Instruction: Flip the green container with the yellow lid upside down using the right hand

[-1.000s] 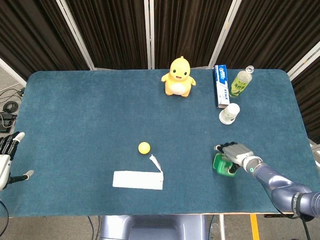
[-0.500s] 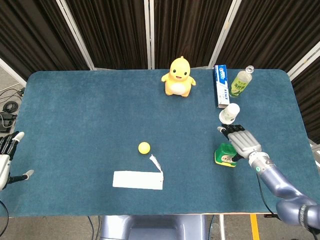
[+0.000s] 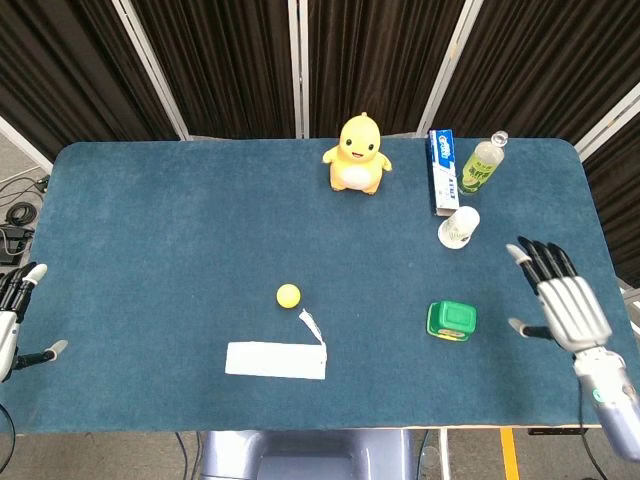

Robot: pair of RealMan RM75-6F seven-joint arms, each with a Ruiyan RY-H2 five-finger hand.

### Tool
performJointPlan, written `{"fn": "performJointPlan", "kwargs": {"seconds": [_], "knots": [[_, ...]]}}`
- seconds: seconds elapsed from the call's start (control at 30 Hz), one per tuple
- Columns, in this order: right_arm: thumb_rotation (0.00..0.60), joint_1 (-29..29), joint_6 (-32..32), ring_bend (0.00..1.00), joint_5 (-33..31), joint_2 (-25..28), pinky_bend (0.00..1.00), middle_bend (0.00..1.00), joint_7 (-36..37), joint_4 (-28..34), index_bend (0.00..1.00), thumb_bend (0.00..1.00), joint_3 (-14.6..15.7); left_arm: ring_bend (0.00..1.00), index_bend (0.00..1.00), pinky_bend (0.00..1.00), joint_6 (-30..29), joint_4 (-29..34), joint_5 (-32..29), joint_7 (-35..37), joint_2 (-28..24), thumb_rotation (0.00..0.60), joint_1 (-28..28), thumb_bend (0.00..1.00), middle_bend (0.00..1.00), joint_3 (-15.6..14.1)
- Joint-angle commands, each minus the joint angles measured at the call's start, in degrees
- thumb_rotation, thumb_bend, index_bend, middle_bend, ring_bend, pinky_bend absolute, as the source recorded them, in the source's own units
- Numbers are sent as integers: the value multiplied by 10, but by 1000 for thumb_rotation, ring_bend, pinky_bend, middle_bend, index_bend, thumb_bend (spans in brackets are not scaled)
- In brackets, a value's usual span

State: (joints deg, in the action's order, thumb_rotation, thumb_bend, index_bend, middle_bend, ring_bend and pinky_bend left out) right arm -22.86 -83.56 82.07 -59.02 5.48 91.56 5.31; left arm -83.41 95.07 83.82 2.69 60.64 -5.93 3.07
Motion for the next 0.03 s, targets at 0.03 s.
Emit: {"fn": "performJointPlan", "kwargs": {"seconds": [0.03], "knots": [[600,43,-39,0,18,-33,0,0,-2,-33,0,0,3,0,0,0,-1,0,2,3,0,600,1,0,0,-1]]}}
